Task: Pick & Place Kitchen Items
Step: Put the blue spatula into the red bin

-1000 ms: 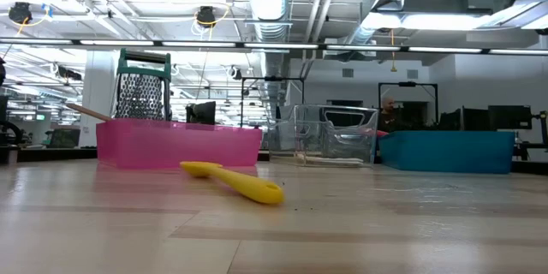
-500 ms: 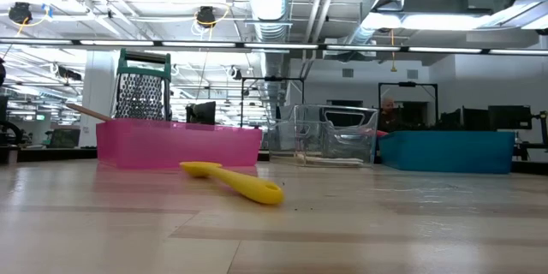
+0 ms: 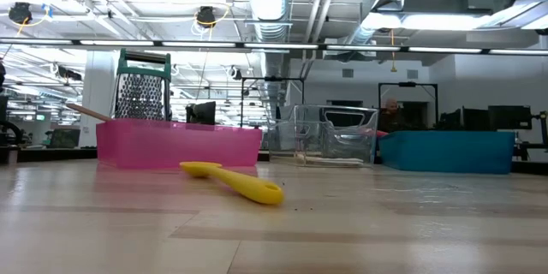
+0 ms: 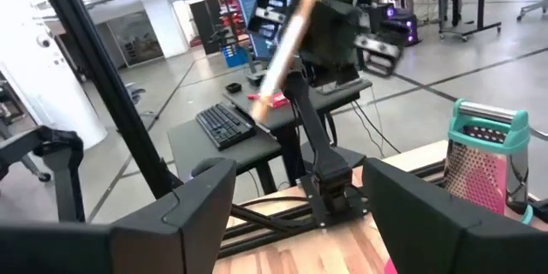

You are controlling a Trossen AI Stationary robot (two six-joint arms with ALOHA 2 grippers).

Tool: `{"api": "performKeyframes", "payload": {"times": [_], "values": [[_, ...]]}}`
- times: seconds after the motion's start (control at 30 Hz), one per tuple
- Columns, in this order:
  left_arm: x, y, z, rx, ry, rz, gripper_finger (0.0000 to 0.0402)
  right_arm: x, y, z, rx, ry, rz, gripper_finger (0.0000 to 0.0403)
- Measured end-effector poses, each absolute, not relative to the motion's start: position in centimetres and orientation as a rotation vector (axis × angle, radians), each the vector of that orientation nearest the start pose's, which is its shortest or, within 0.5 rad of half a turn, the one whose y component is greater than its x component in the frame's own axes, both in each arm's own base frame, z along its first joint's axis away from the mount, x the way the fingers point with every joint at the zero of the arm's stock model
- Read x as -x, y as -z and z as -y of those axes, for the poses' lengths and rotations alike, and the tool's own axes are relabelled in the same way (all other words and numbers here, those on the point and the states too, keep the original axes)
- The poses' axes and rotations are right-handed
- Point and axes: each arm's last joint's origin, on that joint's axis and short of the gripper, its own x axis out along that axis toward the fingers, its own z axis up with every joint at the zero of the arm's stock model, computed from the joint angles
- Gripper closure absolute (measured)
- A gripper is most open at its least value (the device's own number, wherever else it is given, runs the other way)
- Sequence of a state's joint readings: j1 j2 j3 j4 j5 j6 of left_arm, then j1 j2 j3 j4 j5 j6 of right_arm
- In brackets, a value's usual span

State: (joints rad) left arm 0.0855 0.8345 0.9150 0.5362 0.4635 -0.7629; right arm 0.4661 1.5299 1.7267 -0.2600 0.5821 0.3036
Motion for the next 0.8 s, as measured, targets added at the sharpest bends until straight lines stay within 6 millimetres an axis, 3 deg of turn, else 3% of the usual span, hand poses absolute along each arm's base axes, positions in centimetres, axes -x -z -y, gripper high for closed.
{"api": "performKeyframes", "payload": {"times": [0.23,0.5,0.63,0.8], "values": [[-13.3,-44.7,0.4,0.539,0.69,0.521,0.0364,-30.4,-46.6,-13.4,-0.267,0.124,-0.043,0.0148],[-13.1,-44.8,0.3,0.544,0.646,0.56,0.0364,-30.4,-46.3,-13.5,-0.236,0.123,-0.069,0.0148],[-13.4,-44.8,0.1,0.47,0.536,0.616,0.0365,-30.4,-46.4,-13.5,-0.237,0.123,-0.066,0.0148],[-14.3,-44.6,-0.5,0.253,0.255,0.707,0.0364,-30.5,-46.3,-13.4,-0.238,0.126,-0.066,0.0148]]}}
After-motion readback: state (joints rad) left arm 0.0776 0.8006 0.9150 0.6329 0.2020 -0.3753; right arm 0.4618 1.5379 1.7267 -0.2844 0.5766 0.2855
